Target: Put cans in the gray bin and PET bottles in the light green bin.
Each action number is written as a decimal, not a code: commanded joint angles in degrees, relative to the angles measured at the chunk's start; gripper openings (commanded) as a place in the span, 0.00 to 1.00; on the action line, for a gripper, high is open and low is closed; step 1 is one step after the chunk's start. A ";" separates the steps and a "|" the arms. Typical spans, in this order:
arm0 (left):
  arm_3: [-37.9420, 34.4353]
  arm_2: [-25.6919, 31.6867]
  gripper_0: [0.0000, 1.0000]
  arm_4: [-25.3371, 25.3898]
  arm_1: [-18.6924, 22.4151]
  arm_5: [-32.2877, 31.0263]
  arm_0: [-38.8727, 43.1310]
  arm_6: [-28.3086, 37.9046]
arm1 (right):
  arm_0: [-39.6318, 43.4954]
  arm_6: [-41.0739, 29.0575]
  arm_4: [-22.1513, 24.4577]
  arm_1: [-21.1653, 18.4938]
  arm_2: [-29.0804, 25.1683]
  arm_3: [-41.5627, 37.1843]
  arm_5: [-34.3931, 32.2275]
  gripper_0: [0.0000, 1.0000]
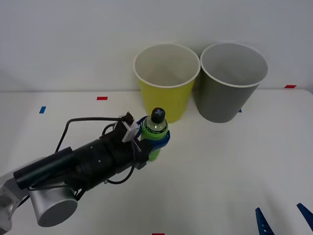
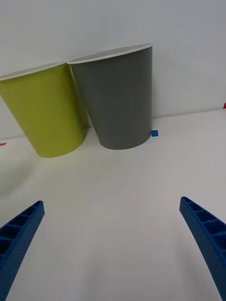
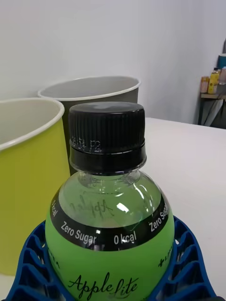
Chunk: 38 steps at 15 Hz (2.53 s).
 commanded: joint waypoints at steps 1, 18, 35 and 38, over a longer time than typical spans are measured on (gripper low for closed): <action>-7.62 8.30 0.00 0.28 -0.79 13.46 -0.01 0.24 | 0.00 0.00 0.00 0.00 0.00 0.00 0.00 1.00; -28.01 53.47 0.00 20.23 -17.75 61.01 -2.56 4.55 | 0.00 0.00 0.00 0.00 0.00 0.00 0.00 0.99; -0.23 45.30 0.00 2.48 -28.30 70.59 -35.87 14.04 | 0.00 0.00 0.00 0.00 0.00 0.00 0.00 1.00; 6.89 40.02 0.00 1.69 -28.30 59.16 -35.78 12.72 | 0.00 0.00 0.00 0.00 0.00 0.00 0.00 1.00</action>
